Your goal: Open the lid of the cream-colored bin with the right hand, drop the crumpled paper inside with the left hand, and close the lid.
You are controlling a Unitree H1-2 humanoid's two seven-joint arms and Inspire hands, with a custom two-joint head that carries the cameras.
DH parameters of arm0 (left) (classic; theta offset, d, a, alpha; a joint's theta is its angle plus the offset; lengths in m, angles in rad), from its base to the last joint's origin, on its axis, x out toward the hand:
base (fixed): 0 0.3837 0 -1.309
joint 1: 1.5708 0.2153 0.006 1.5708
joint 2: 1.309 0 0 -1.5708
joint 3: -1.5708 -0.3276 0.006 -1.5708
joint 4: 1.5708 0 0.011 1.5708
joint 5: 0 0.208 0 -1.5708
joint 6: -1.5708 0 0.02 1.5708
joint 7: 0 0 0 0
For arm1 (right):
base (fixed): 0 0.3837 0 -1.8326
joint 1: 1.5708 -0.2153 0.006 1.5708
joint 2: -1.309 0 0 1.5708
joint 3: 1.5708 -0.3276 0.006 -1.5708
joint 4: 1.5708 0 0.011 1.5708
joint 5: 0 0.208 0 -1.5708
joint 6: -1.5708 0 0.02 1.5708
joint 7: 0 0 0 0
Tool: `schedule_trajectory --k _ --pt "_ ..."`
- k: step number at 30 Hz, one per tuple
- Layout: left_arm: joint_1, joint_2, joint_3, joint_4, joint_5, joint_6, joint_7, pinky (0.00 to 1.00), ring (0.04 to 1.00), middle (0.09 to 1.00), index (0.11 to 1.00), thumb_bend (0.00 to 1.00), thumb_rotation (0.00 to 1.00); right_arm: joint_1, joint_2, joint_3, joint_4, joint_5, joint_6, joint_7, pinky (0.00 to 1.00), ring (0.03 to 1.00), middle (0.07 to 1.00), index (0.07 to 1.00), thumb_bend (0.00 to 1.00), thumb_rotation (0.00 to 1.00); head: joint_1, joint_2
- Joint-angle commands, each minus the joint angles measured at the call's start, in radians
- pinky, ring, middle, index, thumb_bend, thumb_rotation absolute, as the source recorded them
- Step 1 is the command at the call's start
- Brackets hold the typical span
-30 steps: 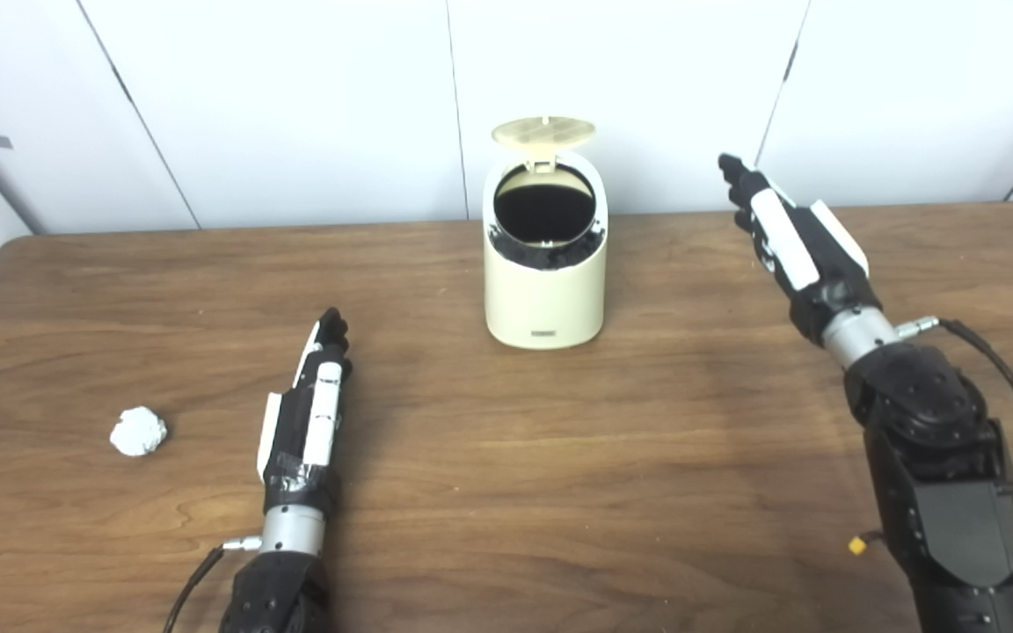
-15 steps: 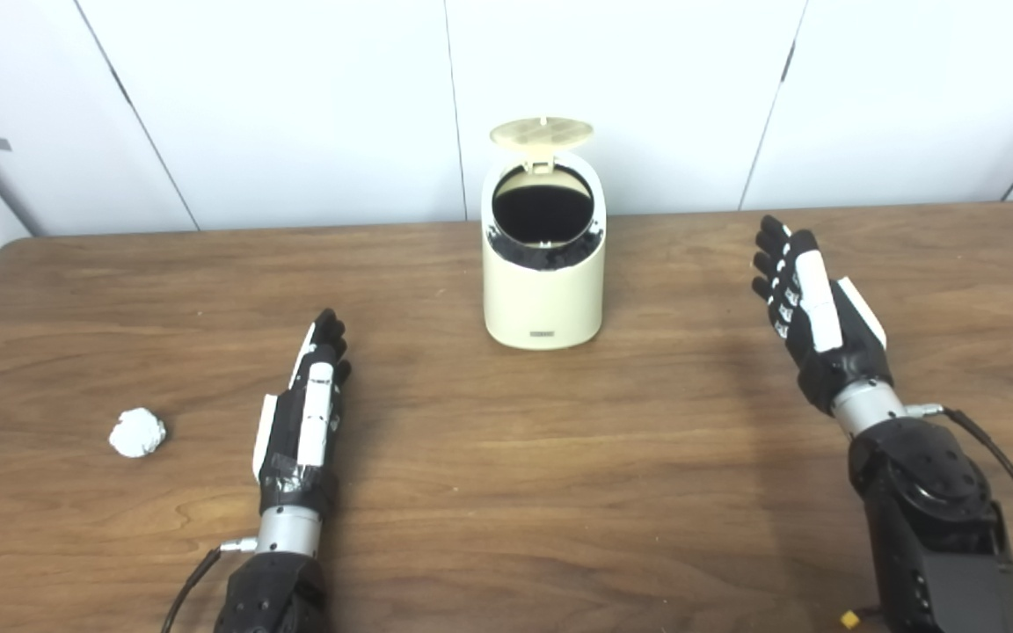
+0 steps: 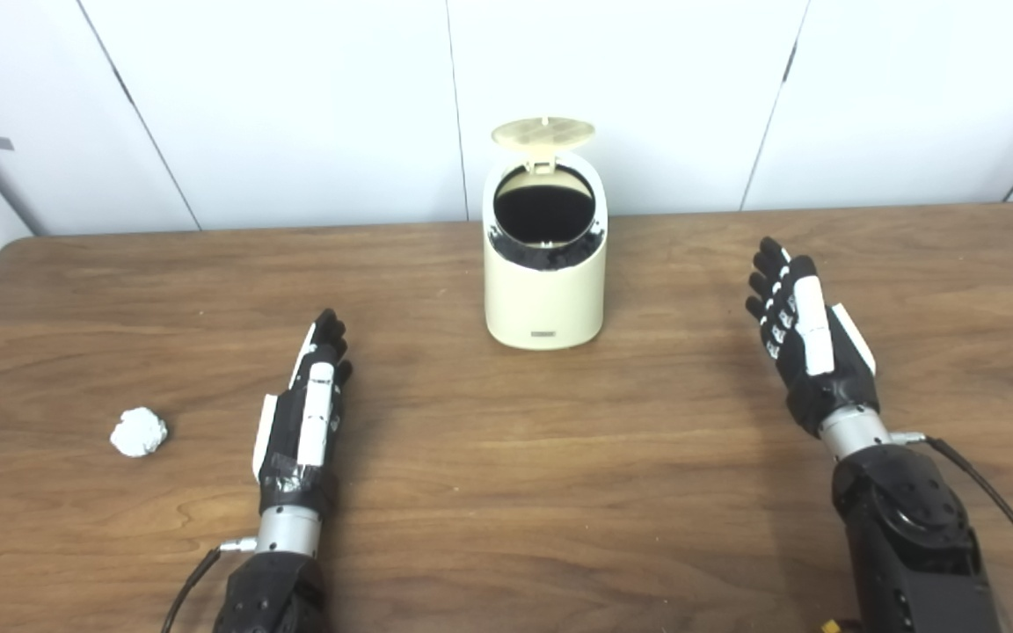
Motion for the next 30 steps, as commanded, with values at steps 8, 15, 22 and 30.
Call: schedule_trajectory --k 8,15,22,30 --pt "0.004 0.015 0.005 -0.021 -0.004 0.016 -0.007 1.00 0.999 0.977 0.986 0.43 0.85 0.008 -0.021 0.027 0.014 -0.067 -0.138 -0.019 1.00 1.000 1.000 0.976 0.57 1.00 0.021 0.005" --pt "0.007 0.022 -0.001 -0.021 0.003 0.011 -0.016 1.00 1.000 0.983 0.994 0.40 0.86 0.023 -0.059 0.047 0.045 -0.136 -0.184 -0.027 1.00 1.000 0.998 0.971 0.64 1.00 0.040 0.008" --pt "0.001 0.019 -0.008 -0.012 0.009 0.007 -0.015 1.00 1.000 0.979 0.993 0.41 0.84 0.024 -0.067 0.032 0.068 -0.094 -0.197 -0.015 1.00 1.000 0.997 0.979 0.57 1.00 0.144 -0.002" --pt "0.001 0.003 -0.026 0.018 0.034 -0.035 -0.010 1.00 0.994 0.975 0.985 0.44 0.79 0.027 -0.093 0.018 0.097 -0.052 -0.221 -0.002 1.00 1.000 1.000 0.989 0.57 1.00 0.268 -0.027"
